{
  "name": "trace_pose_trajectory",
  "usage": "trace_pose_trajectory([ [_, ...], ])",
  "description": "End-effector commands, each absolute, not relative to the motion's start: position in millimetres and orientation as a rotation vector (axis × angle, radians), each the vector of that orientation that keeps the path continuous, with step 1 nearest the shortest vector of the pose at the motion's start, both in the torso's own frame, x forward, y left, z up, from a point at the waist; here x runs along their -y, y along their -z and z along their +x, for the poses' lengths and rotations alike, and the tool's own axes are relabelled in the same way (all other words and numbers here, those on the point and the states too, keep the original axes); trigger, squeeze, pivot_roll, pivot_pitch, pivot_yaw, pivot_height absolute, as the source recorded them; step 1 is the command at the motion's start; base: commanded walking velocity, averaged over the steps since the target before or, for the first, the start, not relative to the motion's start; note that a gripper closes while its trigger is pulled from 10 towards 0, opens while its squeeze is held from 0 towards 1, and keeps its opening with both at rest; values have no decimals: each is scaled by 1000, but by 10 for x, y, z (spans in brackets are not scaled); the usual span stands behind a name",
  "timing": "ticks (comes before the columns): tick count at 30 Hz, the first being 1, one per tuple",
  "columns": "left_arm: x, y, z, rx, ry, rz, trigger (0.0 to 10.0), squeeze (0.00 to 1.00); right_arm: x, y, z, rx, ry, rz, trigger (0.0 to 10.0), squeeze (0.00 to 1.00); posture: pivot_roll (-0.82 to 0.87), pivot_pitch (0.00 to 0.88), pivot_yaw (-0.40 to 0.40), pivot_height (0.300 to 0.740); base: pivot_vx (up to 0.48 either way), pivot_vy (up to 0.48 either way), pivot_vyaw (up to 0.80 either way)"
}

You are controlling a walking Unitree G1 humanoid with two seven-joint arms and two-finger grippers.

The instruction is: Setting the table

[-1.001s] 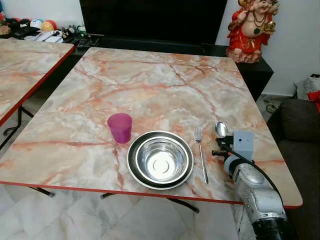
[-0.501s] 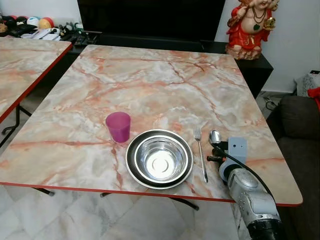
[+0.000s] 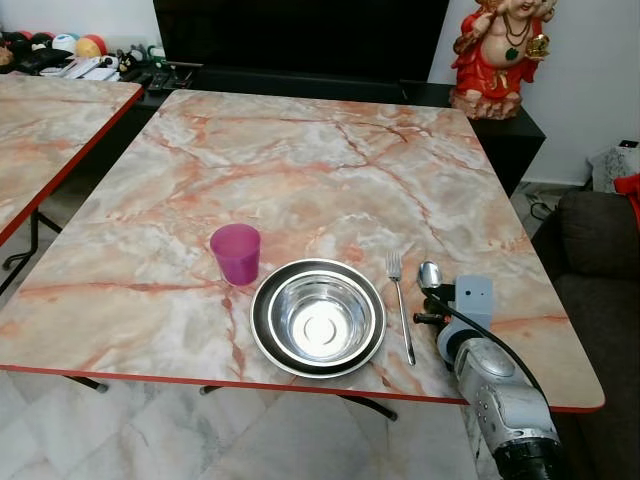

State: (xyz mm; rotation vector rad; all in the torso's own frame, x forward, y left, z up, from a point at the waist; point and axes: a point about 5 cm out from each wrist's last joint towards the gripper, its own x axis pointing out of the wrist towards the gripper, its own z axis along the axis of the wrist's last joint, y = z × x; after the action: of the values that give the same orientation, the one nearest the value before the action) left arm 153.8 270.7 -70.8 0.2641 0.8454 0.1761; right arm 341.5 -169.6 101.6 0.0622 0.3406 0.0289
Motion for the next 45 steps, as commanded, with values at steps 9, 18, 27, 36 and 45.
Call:
trace_pose_trajectory([
  [9, -2704, 744, 1469, -879, -174, 264, 10000, 0, 1641, -1014, 3472, -342, -35, 75, 10000, 0, 63, 146, -38, 740, 0, 0, 0],
  [18, -2708, 742, 1471, -880, -174, 265, 10000, 0, 1634, -987, 3483, -350, -33, 78, 10000, 0, 64, 146, -37, 740, 0, 0, 0],
  [27, -2708, 741, 1474, -880, -173, 265, 10000, 0, 1634, -977, 3487, -353, -32, 75, 10000, 220, 63, 145, -37, 740, 0, 0, 0],
  [36, -2703, 741, 1479, -878, -174, 264, 10000, 0, 1625, -975, 3490, -359, -40, 70, 10000, 424, 65, 145, -38, 740, 0, 0, 0],
  [45, -2700, 738, 1489, -876, -172, 267, 10000, 0, 1605, -935, 3475, -379, -48, 61, 10000, 71, 65, 144, -38, 740, 0, 0, 0],
])
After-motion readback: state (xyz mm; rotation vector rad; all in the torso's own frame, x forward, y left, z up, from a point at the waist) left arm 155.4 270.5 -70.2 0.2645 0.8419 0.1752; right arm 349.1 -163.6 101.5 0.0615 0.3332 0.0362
